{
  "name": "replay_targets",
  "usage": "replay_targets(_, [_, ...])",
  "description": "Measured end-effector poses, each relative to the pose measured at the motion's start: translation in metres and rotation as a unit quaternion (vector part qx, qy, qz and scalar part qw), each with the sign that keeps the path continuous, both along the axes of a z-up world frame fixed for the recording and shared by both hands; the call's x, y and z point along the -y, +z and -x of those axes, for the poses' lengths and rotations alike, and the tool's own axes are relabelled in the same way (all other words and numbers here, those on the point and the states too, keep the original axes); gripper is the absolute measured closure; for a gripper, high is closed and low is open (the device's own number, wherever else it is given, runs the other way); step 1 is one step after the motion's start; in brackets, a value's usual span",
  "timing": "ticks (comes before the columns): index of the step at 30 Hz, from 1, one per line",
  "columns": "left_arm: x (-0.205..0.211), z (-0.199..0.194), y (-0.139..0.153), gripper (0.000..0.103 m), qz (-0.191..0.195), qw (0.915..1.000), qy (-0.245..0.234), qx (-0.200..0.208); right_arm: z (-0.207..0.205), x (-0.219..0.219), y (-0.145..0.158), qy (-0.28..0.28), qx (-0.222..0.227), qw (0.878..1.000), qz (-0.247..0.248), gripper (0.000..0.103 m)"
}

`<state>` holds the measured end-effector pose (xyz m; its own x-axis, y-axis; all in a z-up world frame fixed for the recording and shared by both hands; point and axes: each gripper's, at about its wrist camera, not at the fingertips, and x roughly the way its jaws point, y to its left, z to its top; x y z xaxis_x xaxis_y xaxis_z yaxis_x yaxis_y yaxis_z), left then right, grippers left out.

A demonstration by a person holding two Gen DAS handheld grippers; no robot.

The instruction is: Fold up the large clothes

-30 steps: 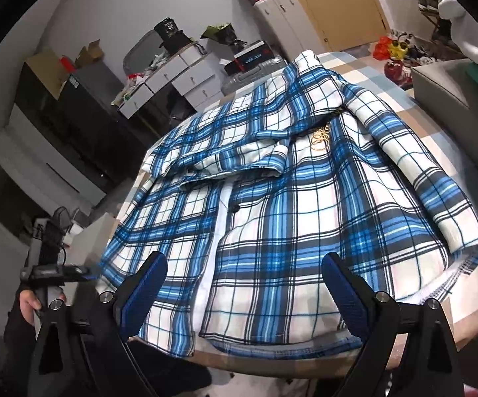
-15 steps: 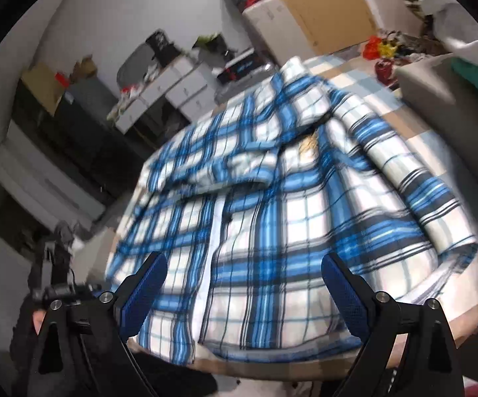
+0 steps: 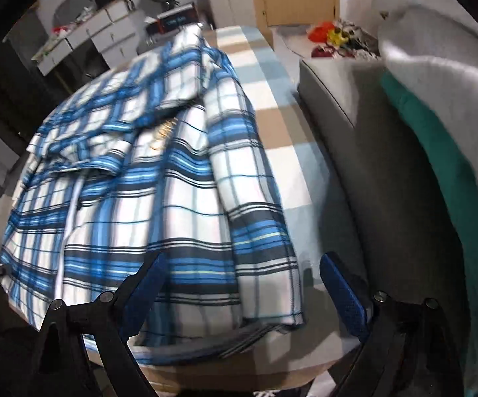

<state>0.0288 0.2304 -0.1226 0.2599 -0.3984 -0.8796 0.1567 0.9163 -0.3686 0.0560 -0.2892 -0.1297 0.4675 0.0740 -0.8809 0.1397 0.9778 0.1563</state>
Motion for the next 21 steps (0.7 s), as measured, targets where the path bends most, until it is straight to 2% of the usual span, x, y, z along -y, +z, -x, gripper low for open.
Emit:
replay_targets(2, [0.0, 0.001, 0.0, 0.085, -0.026, 0.9997, 0.002, -0.004, -0.004, 0.001, -0.005, 0.006, -0.011, 1.0, 0.01, 0.013])
replay_targets(3, [0.0, 0.001, -0.001, 0.088, -0.033, 0.9994, 0.004, -0.005, -0.006, 0.0, -0.008, 0.012, -0.015, 1.0, 0.013, 0.022])
replay_targets(4, [-0.001, 0.001, -0.001, 0.089, -0.037, 0.9993, 0.007, -0.007, -0.008, -0.001, -0.012, 0.023, -0.023, 0.999, 0.013, 0.037])
replay_targets(8, [-0.008, 0.003, -0.002, 0.089, -0.029, 0.9994, 0.014, -0.011, -0.005, -0.007, -0.012, 0.039, -0.027, 0.998, 0.027, 0.077])
replay_targets(9, [-0.007, 0.003, -0.002, 0.089, -0.028, 0.9994, 0.015, -0.012, -0.003, -0.009, -0.011, 0.047, -0.024, 0.998, 0.017, 0.093])
replay_targets(11, [-0.008, 0.003, -0.002, 0.088, -0.027, 0.9994, 0.016, -0.013, 0.001, -0.009, -0.005, 0.052, -0.012, 0.999, -0.006, 0.094])
replay_targets(12, [-0.007, 0.003, -0.002, 0.087, -0.026, 0.9994, 0.017, -0.014, 0.002, -0.008, -0.002, 0.054, -0.005, 0.998, -0.026, 0.094])
replay_targets(14, [-0.007, 0.002, -0.003, 0.077, -0.013, 0.9996, 0.015, -0.018, 0.004, -0.002, 0.003, 0.051, 0.009, 0.996, -0.074, 0.094])
replay_targets(16, [-0.004, 0.002, -0.002, 0.075, -0.01, 0.9997, 0.015, -0.018, 0.006, 0.003, 0.001, 0.048, 0.011, 0.991, -0.122, 0.094])
replay_targets(20, [-0.003, 0.002, -0.001, 0.076, -0.017, 0.9998, 0.013, -0.006, 0.006, 0.007, -0.01, 0.035, 0.0, 0.991, -0.133, 0.087])
replay_targets(21, [-0.003, 0.003, -0.001, 0.077, -0.02, 0.9997, 0.014, -0.003, 0.007, 0.006, -0.014, 0.035, -0.01, 0.991, -0.127, 0.077])
